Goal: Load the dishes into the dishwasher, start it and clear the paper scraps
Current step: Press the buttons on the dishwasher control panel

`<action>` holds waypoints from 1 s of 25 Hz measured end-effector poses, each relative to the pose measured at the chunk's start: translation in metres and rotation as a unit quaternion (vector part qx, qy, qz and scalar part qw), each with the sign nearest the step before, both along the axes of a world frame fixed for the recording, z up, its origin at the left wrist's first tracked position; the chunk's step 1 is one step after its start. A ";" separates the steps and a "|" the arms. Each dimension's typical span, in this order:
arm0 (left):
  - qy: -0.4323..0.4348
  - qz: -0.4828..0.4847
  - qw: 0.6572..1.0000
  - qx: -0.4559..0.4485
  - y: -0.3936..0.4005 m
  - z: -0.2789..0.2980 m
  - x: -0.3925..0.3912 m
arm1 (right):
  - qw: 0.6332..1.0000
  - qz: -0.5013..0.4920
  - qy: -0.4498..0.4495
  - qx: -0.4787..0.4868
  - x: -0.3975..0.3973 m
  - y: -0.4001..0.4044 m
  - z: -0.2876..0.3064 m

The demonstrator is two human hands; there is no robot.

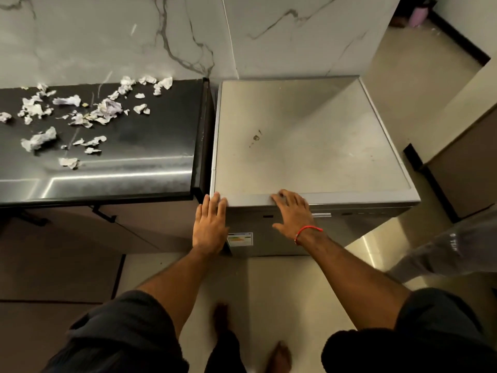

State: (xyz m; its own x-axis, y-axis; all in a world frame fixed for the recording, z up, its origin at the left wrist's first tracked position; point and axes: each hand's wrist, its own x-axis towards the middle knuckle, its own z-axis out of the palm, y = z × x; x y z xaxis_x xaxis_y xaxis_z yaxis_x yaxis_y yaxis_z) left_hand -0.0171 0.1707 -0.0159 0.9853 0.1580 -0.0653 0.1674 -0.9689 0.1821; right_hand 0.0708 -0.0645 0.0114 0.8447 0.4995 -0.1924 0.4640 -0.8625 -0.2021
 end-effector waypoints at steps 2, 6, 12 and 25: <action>-0.014 0.010 1.000 -0.002 -0.003 -0.010 0.004 | 0.999 0.002 -0.034 -0.020 -0.001 0.007 -0.007; -0.104 0.001 0.994 -0.030 0.000 -0.033 0.012 | 0.997 -0.026 -0.078 -0.012 -0.003 0.016 -0.026; -0.259 -0.005 0.965 -0.041 0.013 -0.078 0.023 | 0.995 -0.033 -0.092 -0.001 0.011 0.019 -0.036; -0.288 -0.020 0.955 -0.070 0.014 -0.087 0.026 | 0.987 -0.036 -0.157 0.003 0.011 0.020 -0.043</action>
